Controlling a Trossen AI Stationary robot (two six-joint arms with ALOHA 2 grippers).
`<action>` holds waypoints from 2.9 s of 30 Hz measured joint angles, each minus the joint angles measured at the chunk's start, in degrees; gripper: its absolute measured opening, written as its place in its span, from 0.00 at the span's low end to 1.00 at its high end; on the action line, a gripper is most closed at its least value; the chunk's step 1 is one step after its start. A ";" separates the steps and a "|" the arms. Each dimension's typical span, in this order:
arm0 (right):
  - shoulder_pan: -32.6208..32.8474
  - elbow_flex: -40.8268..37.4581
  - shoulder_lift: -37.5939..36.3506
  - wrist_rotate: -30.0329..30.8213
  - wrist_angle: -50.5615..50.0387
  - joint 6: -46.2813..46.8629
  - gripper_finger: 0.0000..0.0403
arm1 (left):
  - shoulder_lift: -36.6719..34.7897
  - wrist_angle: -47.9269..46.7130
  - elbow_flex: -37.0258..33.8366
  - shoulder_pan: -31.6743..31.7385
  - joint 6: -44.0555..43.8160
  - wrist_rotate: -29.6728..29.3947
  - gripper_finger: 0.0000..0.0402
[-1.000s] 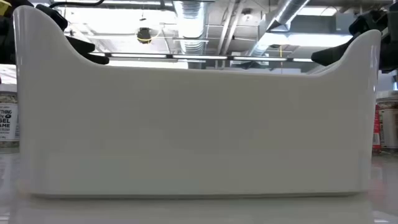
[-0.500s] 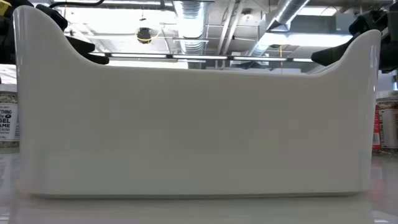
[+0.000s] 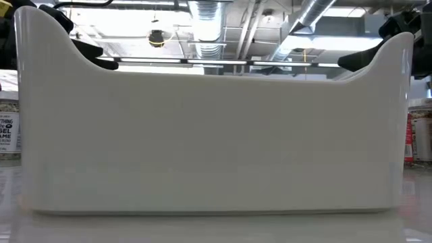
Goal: Sort spices by type
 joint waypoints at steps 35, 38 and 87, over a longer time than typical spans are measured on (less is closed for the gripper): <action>-0.22 0.01 0.00 0.01 0.01 0.01 0.10 | -0.01 0.01 0.01 -0.02 0.00 0.00 0.70; -0.22 0.00 0.00 0.01 0.02 0.02 0.10 | 0.00 -0.01 0.00 -0.02 0.00 0.00 0.70; -36.03 61.49 42.18 18.41 -69.30 11.01 0.35 | 0.01 0.01 -0.01 0.01 -0.01 0.00 0.70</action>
